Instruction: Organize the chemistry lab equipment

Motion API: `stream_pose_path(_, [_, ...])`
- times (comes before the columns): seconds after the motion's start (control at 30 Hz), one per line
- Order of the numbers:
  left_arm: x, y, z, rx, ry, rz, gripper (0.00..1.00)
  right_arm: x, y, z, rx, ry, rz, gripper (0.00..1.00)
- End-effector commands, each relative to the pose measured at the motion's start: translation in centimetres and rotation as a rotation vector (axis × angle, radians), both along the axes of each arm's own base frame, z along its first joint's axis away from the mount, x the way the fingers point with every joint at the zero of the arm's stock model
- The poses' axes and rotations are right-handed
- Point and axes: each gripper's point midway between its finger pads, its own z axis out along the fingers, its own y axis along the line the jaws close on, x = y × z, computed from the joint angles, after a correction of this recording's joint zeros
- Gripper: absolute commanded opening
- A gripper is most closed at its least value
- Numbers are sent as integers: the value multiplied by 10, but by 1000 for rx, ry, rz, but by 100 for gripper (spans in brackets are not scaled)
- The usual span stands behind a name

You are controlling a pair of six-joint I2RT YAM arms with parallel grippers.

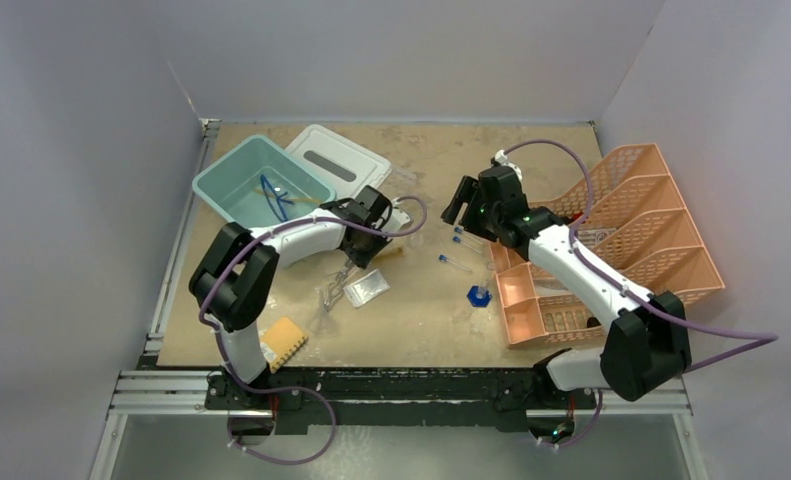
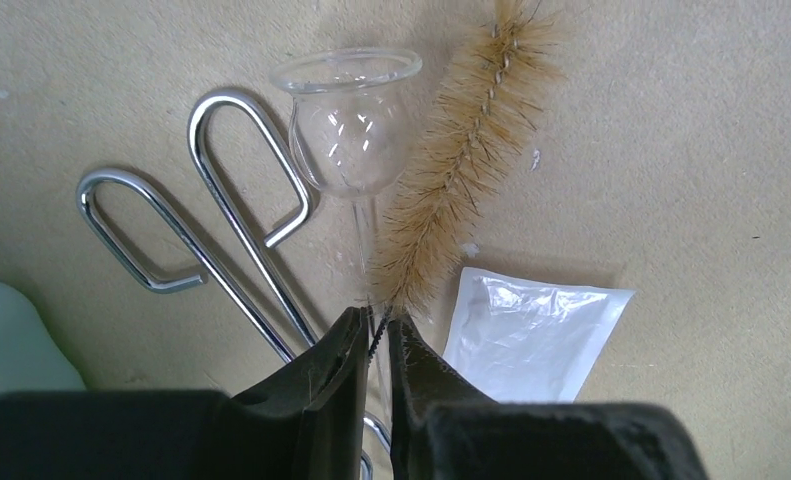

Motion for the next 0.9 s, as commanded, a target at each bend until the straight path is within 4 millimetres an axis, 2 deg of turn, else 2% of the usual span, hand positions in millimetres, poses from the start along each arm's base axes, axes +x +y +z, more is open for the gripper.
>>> stream_pose_path(0.0, [16, -12, 28, -40, -68, -34, 12, 16, 1, 26, 13, -80, -10, 76])
stream_pose_path(0.13, [14, -11, 27, -35, -65, -36, 19, 17, 0, 26, 14, -79, -13, 76])
stream_pose_path(0.23, [12, -9, 21, -24, -54, -37, 21, 18, 0, 26, 14, -80, -15, 76])
stream_pose_path(0.43, [13, -8, 18, -13, -52, -38, 11, 18, -2, 26, 13, -79, -20, 76])
stream_pose_path(0.63, [10, -8, 13, -13, -31, -44, 6, 17, -3, 25, 13, -78, -22, 76])
stream_pose_path(0.87, [8, -9, 7, -11, -15, -40, 10, 16, -5, 25, 13, -79, -26, 75])
